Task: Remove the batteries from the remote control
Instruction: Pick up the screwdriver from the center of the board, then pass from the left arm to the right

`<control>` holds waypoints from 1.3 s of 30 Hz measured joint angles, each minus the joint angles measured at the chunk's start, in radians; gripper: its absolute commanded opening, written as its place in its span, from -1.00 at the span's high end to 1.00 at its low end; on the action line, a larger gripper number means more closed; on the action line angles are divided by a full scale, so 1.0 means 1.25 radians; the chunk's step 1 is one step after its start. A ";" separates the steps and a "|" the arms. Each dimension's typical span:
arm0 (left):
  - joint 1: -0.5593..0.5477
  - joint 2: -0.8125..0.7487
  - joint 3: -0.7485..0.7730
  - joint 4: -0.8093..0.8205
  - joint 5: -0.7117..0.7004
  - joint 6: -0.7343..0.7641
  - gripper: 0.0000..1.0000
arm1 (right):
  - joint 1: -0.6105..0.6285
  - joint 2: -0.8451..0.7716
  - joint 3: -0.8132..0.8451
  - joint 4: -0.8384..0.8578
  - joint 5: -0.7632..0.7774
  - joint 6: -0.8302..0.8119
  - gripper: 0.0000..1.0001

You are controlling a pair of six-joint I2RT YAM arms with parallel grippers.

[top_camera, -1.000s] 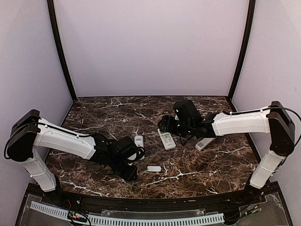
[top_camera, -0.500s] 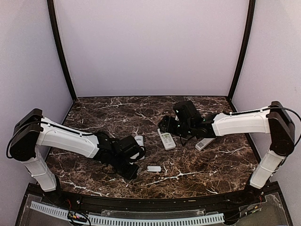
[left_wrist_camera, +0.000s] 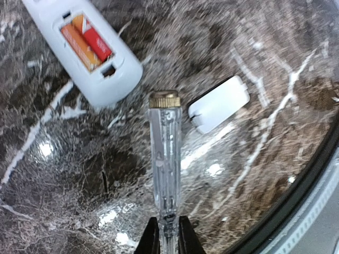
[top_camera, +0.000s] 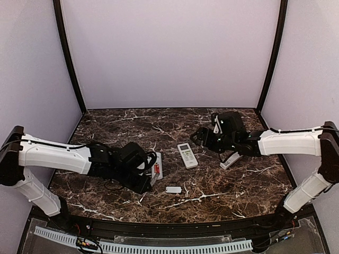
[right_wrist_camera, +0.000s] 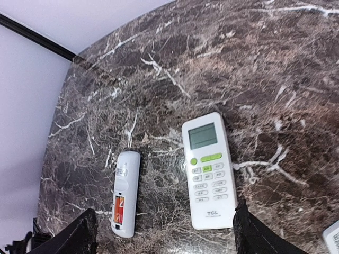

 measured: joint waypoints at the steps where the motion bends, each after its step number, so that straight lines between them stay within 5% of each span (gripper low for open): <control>1: 0.008 -0.031 -0.001 0.008 0.009 0.008 1.00 | -0.019 -0.019 -0.014 0.013 -0.025 -0.005 -0.70; 6: 0.098 -0.133 -0.001 0.057 0.092 0.084 1.00 | -0.110 -0.080 -0.045 0.060 -0.202 -0.047 -0.62; 15: 0.188 -0.178 0.034 0.070 0.305 0.277 1.00 | -0.067 -0.064 0.020 0.089 -0.554 -0.089 -0.43; 34: 0.193 -0.149 0.056 0.077 0.452 0.383 1.00 | 0.041 0.156 0.195 0.020 -0.715 -0.163 -0.05; 39: 0.193 -0.140 0.056 0.075 0.457 0.393 1.00 | 0.042 0.177 0.221 -0.019 -0.754 -0.190 0.19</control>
